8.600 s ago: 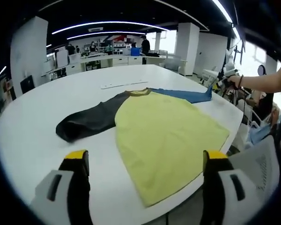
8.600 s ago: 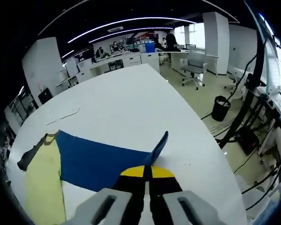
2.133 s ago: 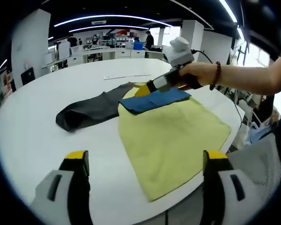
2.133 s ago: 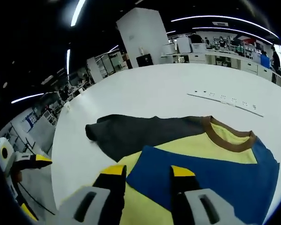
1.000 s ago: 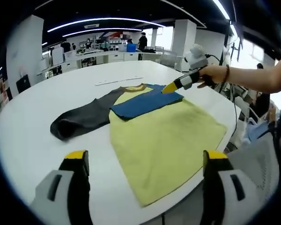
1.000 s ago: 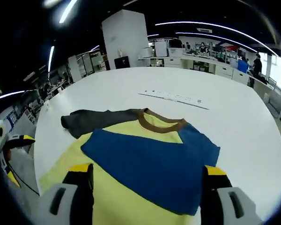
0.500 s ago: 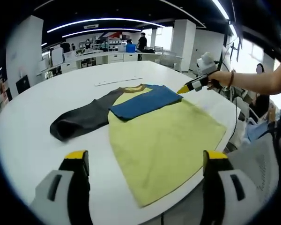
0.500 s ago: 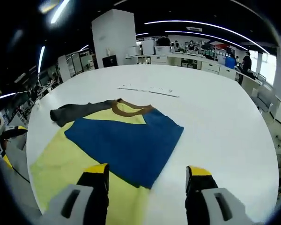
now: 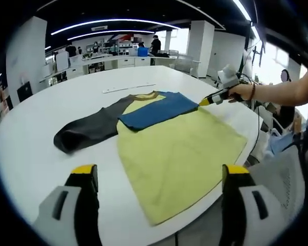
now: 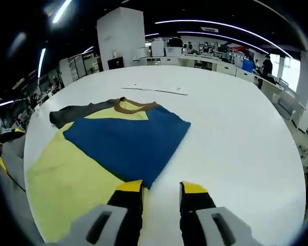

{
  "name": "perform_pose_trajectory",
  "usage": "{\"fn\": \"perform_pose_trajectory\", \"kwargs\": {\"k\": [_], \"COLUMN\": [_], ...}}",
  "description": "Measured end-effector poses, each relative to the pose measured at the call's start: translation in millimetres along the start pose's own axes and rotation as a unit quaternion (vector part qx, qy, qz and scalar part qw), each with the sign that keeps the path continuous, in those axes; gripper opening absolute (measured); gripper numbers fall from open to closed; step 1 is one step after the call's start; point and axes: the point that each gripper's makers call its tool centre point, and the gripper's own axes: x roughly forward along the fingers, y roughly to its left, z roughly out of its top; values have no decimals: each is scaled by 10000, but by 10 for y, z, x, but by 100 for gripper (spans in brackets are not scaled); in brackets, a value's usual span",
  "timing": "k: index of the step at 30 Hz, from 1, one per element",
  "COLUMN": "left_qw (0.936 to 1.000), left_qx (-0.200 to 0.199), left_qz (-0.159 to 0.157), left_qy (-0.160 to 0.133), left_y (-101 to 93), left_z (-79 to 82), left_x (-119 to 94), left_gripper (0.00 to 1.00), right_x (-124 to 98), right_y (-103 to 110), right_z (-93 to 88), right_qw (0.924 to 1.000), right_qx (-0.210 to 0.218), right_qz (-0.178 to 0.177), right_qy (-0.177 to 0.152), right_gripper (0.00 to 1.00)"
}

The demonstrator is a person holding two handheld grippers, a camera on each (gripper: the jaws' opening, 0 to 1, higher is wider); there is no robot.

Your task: Fold the garment on the visible template until the final outline fits inside the template.

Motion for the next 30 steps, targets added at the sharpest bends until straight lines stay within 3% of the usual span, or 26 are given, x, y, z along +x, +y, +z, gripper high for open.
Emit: {"fn": "perform_pose_trajectory", "kwargs": {"k": [11, 21, 30], "left_qw": [10000, 9999, 9998], "left_qx": [-7, -33, -22], "left_qz": [54, 58, 70], "left_qy": [78, 124, 158], "left_y": [31, 28, 59], "left_z": [-38, -73, -95], "left_x": [-18, -24, -33], "left_gripper": [97, 96, 96], "right_x": [65, 104, 113], "right_y": [123, 161, 153], "right_z": [-22, -82, -22], "right_qw": [9995, 9992, 9982], "right_qx": [213, 286, 484], "right_qz": [240, 264, 278], "right_qy": [-57, -31, -222], "right_gripper": [6, 6, 0]}}
